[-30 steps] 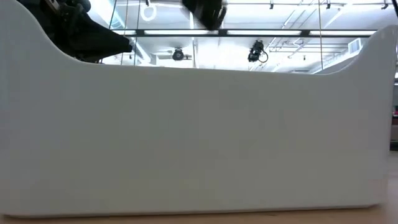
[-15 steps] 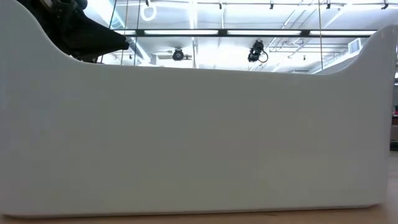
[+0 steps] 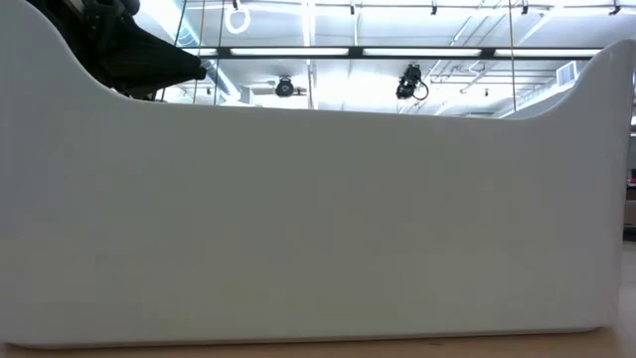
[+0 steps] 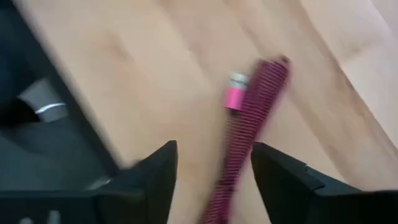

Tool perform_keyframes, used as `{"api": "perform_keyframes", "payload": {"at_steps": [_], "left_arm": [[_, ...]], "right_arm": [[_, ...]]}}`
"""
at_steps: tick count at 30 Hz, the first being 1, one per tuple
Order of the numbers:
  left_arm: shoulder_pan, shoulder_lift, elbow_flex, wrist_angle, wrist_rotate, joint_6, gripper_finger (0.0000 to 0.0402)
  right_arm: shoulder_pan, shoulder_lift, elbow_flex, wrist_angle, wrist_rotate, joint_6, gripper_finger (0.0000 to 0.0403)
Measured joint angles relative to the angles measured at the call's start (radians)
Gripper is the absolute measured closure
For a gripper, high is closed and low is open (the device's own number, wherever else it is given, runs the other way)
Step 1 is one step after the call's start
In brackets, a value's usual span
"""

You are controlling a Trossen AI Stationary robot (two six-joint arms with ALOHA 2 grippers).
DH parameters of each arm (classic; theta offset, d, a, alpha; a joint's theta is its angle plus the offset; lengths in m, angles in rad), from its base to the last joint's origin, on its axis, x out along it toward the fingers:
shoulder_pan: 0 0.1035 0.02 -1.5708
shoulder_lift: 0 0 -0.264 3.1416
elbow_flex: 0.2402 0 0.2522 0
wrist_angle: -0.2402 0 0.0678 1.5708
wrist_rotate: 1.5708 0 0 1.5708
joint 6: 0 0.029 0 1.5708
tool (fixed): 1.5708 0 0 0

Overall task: Pick and place USB-C Cables
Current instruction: Put the pink USB cable into the white bin

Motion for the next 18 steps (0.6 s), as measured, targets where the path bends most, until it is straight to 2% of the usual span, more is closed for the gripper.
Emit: {"api": "perform_keyframes", "payload": {"at_steps": [4,9,13,18], "left_arm": [[0.000,0.000,0.000,0.000,0.000,-0.001,0.0350],[0.000,0.000,0.000,0.000,0.000,-0.002,0.0353],[0.000,0.000,0.000,0.000,0.000,-0.002,0.0351],[0.000,0.000,0.000,0.000,0.000,-0.002,0.0354]], "right_arm": [[0.001,0.000,-0.091,0.046,-0.040,0.026,0.0165],[0.001,0.000,-0.206,0.197,-0.050,0.021,0.0162],[0.002,-0.008,-0.274,0.296,-0.046,0.002,0.0180],[0.009,-0.008,-0.306,0.304,-0.040,0.000,0.0235]]}}
